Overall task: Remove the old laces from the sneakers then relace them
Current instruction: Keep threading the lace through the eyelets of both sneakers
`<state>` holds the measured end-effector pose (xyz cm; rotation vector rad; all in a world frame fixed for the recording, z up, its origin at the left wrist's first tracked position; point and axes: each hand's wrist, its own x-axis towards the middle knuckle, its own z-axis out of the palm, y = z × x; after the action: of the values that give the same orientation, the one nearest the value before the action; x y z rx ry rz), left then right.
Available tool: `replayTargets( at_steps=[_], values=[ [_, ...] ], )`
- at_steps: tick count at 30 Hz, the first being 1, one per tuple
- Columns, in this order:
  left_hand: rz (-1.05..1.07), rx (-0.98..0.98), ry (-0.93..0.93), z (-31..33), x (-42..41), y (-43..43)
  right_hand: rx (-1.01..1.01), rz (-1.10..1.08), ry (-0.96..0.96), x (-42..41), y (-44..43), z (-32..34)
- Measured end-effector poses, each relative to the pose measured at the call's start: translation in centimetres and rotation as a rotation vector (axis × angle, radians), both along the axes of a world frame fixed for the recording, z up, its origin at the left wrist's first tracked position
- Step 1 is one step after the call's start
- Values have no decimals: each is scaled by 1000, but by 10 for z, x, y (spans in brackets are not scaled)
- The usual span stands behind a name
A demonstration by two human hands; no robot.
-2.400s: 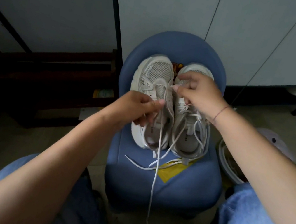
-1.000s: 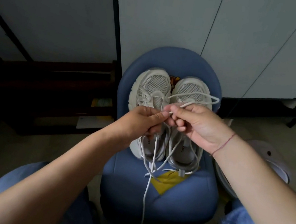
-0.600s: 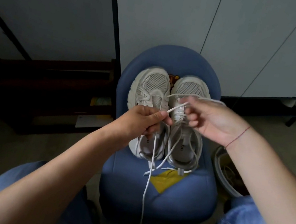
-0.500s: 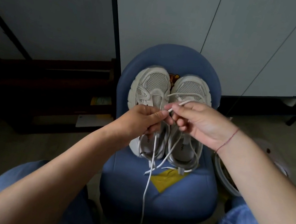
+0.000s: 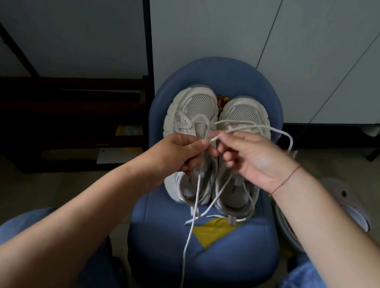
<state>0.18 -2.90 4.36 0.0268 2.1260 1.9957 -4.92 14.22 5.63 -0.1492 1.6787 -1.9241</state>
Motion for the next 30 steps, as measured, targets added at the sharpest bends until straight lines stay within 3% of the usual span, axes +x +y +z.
replayTargets(
  at_steps=[7, 11, 14, 20, 25, 30],
  values=[
    [-43, 8, -22, 6, -2, -9, -95, -225, 45, -10, -8, 3],
    [51, 121, -86, 10, -9, -26, -110, -165, 61, -11, -18, 0],
    [243, 207, -102, 6, -18, -38, 13, -81, 123, -6, -31, -4],
    [579, 178, -70, -10, -37, -43, 361, -38, 316, -11, -49, -8],
    [600, 198, -52, -16, -44, -33, 208, -13, 106, -17, -51, -12],
    [692, 125, 19, -22, -49, -29, 126, -39, 42, -20, -55, -17]
  ],
)
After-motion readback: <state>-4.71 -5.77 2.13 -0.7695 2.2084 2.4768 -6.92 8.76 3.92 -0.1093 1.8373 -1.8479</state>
